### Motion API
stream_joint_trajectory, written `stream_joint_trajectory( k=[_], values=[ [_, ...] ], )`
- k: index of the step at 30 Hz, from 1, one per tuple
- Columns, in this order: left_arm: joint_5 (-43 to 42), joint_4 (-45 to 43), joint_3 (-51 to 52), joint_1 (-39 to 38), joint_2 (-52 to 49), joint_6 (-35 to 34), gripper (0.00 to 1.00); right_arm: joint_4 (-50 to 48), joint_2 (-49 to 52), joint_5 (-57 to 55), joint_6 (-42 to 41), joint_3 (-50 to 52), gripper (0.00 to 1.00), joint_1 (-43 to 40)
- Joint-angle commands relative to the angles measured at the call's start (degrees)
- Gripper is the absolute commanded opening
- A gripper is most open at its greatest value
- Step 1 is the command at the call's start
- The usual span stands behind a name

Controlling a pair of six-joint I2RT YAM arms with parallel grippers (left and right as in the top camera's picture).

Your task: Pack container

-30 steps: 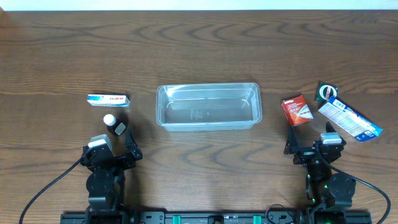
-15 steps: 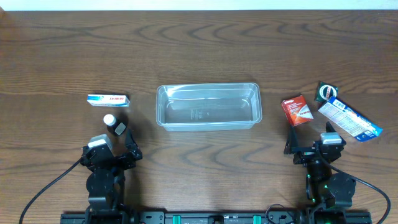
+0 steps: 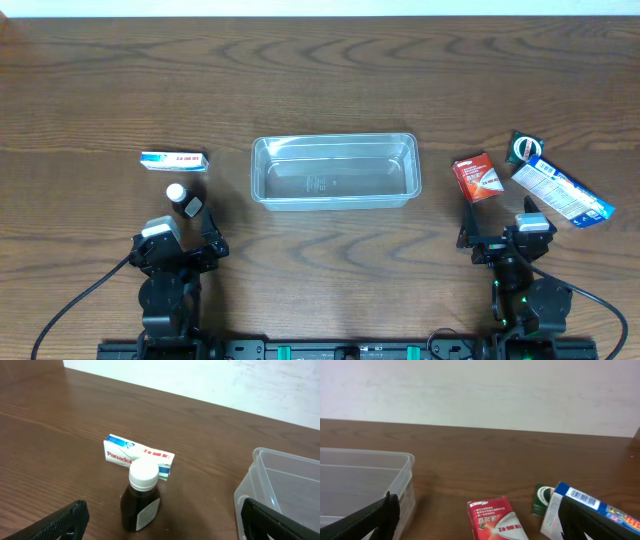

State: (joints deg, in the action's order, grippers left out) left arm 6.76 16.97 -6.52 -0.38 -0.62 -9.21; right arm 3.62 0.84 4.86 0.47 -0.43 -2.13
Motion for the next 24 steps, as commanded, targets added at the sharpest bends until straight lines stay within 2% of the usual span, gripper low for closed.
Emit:
stream_joint_trajectory(
  k=[1,4,9,13,16,21,24],
  values=[
    [-0.13,1.88,0.81,0.31,0.39,-0.09,0.98,0.31,-0.46,-3.50,3.06,0.11,0.99,-0.48],
    [-0.13,1.88,0.81,0.33,0.39,-0.09,0.98,0.31,-0.46,-5.25,3.04,0.11,0.99,-0.48],
    [-0.13,1.88,0.81,0.33,0.39,-0.09,0.98,0.20,-0.44,-1.29,2.82,-0.50,0.99,-0.48],
    [-0.13,1.88,0.81,0.33,0.39,-0.09,0.98,5.20,2.97,0.79,2.12,-5.62,0.99,-0.48],
    [-0.13,1.88,0.81,0.33,0.39,-0.09,0.98,8.09,10.62,1.03,2.12,-12.50,0.99,-0.48],
    [-0.13,1.88,0.81,0.33,0.39,-0.09,0.98,14.12,30.80,3.58,2.19,-30.64,0.99,-0.48],
    [-0.13,1.88,0.81,0.33,0.39,-0.09,0.98,23.26,43.87,5.07,2.19,-44.04,0.99,-0.48]
  ],
)
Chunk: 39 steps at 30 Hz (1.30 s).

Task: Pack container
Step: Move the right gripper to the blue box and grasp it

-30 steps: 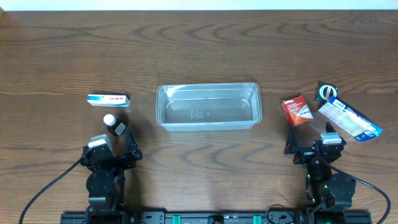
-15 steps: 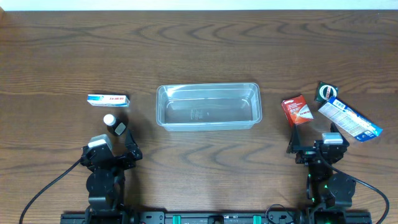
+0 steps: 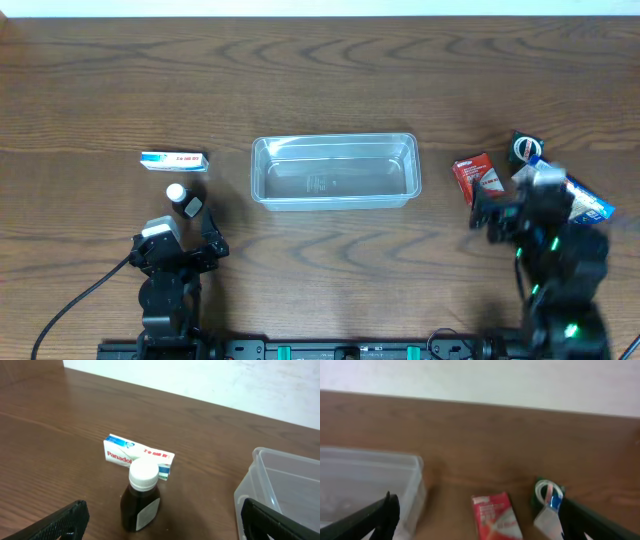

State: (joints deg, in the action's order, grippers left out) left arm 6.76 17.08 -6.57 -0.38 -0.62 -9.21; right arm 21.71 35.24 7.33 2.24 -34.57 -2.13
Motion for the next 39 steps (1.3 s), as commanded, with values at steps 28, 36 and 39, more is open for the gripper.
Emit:
stream_joint_trajectory(
  k=[28,36,39],
  values=[
    [-0.13,1.77,0.85,0.33,0.39,-0.09,0.98,46.36,46.73,-24.87,-38.23,-43.71,0.99,-1.31],
    [-0.13,1.77,0.85,0.33,0.39,-0.09,0.98,47.89,46.80,-29.20,-51.76,-43.65,0.99,-6.32],
    [-0.13,1.75,0.85,0.33,0.39,-0.09,0.98,47.87,46.82,-29.42,-60.13,-43.34,0.99,-9.51]
  ],
)
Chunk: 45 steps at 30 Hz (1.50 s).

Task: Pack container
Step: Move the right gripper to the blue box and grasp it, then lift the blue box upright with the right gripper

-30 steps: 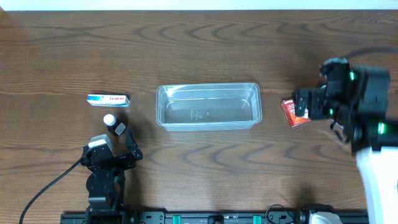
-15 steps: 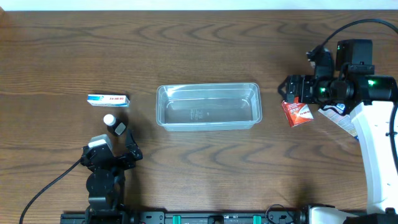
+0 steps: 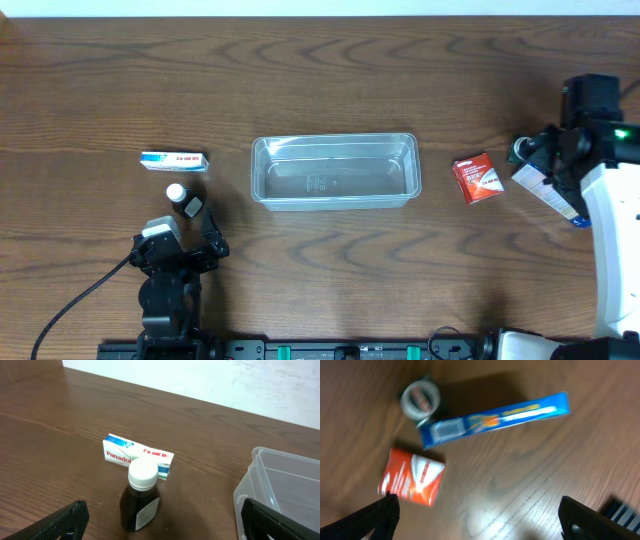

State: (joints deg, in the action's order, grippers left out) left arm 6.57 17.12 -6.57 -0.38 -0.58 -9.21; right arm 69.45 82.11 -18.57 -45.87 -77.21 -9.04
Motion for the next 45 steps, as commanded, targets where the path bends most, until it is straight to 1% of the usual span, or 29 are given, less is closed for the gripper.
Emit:
stream_joint_trajectory(
  k=[1,3,5,8,20,32,41,43,44,45],
  values=[
    [0.07,1.73,0.85,0.33,0.35,-0.09,0.98,0.15,-0.04,-3.30,-14.86,-0.42,0.99,-3.58],
    [0.07,1.73,0.85,0.31,0.35,-0.09,0.98,-0.22,-0.02,-1.84,-21.27,0.74,0.99,-5.75],
    [0.07,1.73,0.85,0.31,0.35,-0.09,0.98,-1.88,-0.02,0.22,-24.04,2.27,0.99,-7.23],
    [0.07,1.73,0.85,0.33,0.35,-0.09,0.98,-7.39,-0.02,2.29,-23.96,5.46,0.98,-8.61],
    [0.07,1.73,0.85,0.33,0.35,-0.09,0.98,-25.00,0.00,2.64,-23.93,17.94,0.97,-9.18],
    [0.07,1.73,0.85,0.33,0.35,-0.09,0.98,-35.76,1.49,2.73,-23.96,23.76,0.96,-9.51],
    [0.07,1.73,0.85,0.33,0.35,-0.09,0.98,-39.32,5.92,2.78,-23.91,24.50,0.85,-11.50],
    [0.07,1.70,0.85,0.33,0.35,-0.09,0.98,-39.52,7.04,2.78,-23.61,24.50,0.79,-12.07],
    [0.07,1.73,0.85,0.33,0.35,-0.09,0.98,-39.52,7.37,2.78,-23.26,24.50,0.74,-12.28],
    [0.07,1.73,0.85,0.31,0.35,-0.09,0.98,-39.58,7.69,2.97,-22.53,24.50,0.68,-12.35]
  ],
)
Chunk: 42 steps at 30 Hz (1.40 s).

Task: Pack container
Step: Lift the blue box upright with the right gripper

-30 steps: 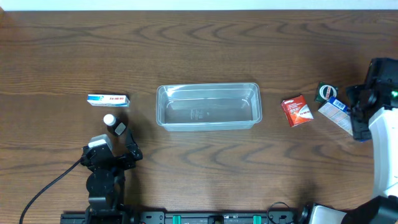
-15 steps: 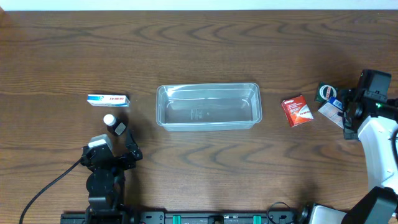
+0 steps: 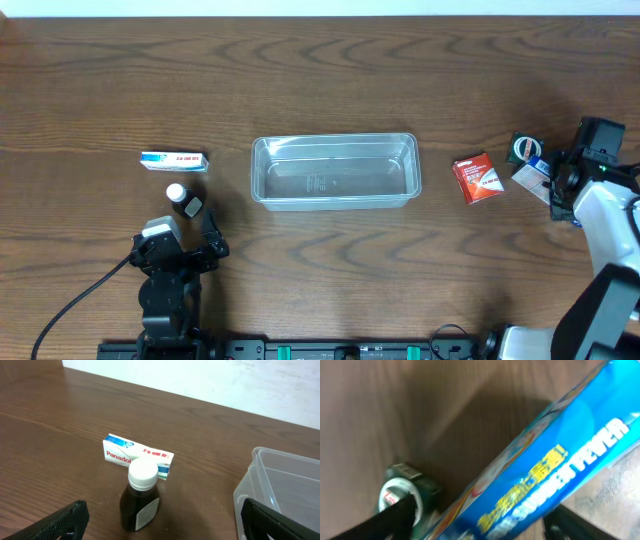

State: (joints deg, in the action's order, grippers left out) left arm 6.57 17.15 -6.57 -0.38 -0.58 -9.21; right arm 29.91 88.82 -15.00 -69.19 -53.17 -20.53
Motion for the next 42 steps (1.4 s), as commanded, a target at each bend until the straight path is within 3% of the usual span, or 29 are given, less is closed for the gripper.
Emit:
stream_joint_trajectory(
  k=[1,4,8,19,29,34,42],
  values=[
    [0.07,1.70,0.85,0.33,0.35,-0.09,0.98,-0.04,1.22,-0.59,2.05,0.46,0.62,-0.87],
    [0.07,1.70,0.85,0.31,0.35,-0.09,0.98,0.13,1.20,-0.33,5.95,0.46,0.52,-0.87],
    [0.07,1.70,0.85,0.33,0.35,-0.09,0.98,2.05,1.20,1.86,14.51,0.46,0.31,-0.87],
    [0.07,1.70,0.85,0.33,0.35,-0.09,0.98,6.95,1.18,4.46,29.51,0.46,0.07,-0.83],
    [0.07,1.70,0.85,0.33,0.35,-0.09,0.98,8.20,-2.62,9.18,39.85,-0.24,0.07,-0.83],
    [0.07,1.68,0.85,0.31,0.35,-0.09,0.98,10.67,-9.68,10.25,42.95,-1.20,0.07,-0.81],
    [0.07,1.70,0.85,0.33,0.35,-0.09,0.98,10.05,-24.48,23.63,46.29,-1.38,0.09,-0.63]
  ],
)
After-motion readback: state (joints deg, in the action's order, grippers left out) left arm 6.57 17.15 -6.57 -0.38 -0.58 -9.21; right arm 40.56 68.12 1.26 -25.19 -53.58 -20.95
